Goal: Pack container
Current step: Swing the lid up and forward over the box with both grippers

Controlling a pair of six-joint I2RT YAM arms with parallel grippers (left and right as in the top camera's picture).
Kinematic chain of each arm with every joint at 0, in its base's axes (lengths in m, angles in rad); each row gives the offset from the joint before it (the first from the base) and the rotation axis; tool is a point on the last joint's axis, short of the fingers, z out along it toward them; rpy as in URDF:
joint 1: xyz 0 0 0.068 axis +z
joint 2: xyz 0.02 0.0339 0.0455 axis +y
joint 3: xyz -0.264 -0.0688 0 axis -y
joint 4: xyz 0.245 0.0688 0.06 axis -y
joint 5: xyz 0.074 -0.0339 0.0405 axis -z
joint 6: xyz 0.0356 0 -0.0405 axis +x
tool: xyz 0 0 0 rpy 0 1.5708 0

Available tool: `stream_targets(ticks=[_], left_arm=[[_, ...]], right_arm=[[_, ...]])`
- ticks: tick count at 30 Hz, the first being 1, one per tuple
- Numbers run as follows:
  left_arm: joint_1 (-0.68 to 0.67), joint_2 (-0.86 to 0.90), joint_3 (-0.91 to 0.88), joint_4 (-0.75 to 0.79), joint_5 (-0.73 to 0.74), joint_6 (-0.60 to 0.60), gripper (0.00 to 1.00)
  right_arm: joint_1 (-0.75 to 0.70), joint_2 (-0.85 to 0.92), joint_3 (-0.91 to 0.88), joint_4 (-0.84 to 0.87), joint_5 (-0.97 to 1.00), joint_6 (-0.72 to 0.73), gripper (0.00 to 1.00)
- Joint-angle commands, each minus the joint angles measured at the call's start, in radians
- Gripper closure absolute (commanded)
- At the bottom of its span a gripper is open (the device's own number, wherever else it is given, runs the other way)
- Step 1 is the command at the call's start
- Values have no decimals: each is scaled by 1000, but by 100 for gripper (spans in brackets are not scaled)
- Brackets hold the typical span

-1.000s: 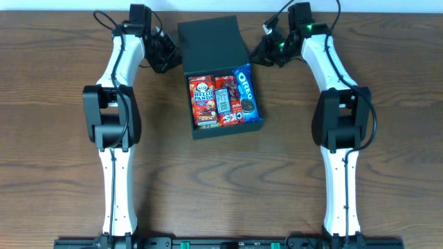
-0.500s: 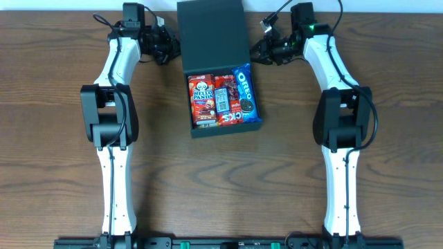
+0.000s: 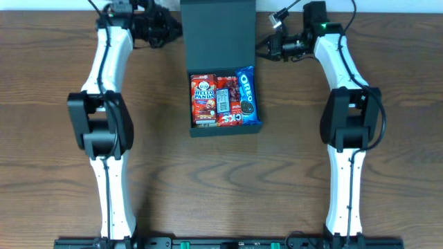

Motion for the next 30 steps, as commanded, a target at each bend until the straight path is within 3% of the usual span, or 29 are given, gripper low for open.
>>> stream_targets(ticks=[1,5,13,23,30], left_arm=[[-14,-87,8,-67,-56,155,94],[-42,-146,8,-201,-186,269,94],[-128,-223,8,-352,-400,411,94],[-198,-232,8,-495,-555,510,94],[-218,-256,8,-507,-701,505,94]], right_arm=[[1,-127,2,-15,-70,-70,99],[2,-192,2,-90,-29,-141,99],[2,-306,2,-325,235,-282,99],[2,-374,2,-467,390,-375,99],[5,-379,2,-517,454,-388,99]])
